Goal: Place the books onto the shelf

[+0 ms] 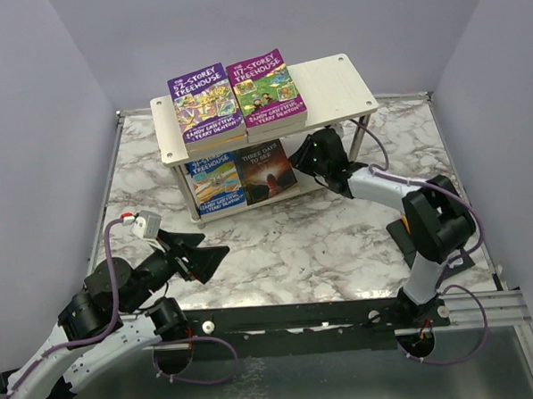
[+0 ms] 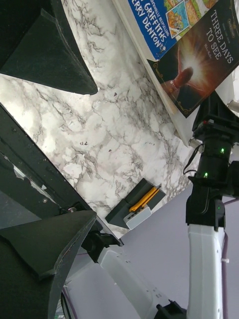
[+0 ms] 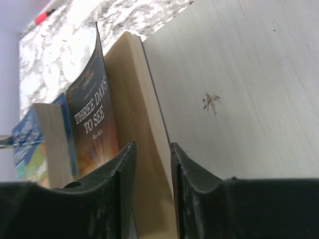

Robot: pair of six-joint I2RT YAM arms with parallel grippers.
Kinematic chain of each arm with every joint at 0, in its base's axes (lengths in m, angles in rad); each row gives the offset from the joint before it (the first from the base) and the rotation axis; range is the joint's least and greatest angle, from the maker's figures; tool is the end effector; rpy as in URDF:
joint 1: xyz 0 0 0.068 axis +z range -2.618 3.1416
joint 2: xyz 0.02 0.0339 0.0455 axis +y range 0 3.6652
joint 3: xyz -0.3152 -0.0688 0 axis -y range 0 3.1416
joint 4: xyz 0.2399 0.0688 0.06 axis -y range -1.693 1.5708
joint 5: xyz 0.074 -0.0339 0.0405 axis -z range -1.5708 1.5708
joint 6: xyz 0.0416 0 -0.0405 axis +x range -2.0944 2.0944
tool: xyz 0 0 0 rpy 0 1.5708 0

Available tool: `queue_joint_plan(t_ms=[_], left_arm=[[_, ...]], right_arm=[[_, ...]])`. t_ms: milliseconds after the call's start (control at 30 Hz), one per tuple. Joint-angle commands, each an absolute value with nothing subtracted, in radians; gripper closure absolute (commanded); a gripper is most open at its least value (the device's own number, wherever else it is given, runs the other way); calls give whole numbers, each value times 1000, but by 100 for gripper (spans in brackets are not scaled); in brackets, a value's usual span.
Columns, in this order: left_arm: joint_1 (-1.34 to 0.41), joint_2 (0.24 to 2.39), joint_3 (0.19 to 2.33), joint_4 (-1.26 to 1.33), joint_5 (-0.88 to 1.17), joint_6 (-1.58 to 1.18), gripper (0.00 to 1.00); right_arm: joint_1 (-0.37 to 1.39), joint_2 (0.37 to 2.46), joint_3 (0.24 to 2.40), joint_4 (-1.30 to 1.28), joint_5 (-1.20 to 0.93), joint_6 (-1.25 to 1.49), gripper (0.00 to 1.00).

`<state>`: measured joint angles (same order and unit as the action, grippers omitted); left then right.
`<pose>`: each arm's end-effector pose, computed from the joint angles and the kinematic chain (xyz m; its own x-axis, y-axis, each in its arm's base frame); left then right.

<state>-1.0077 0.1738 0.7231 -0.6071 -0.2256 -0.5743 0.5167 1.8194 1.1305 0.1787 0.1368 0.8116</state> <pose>0.0064 0.0073 0.3378 -0.4089 -0.3442 -0.8452 0.5751 0.6219 -0.5315 0.3692 0.2033 0.2566 -0.5722 0.5014 -0.6490 0.0424 0.8084 0.5872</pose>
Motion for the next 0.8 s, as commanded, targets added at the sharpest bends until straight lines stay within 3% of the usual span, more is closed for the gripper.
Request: queue_joint_plan(t_ms=[0,267,767], left_arm=[[-1007,178,713,-592,-225,-565,1],[-1006,239,731,-597,-215,-556,1],[-1007,372,777,-506,-261,-503,1]], right_arm=[[515,1660,1056,141,162,807,58],[515,1407,920,-35,155,713,41],[515,853,769,-305,-25,519,26]])
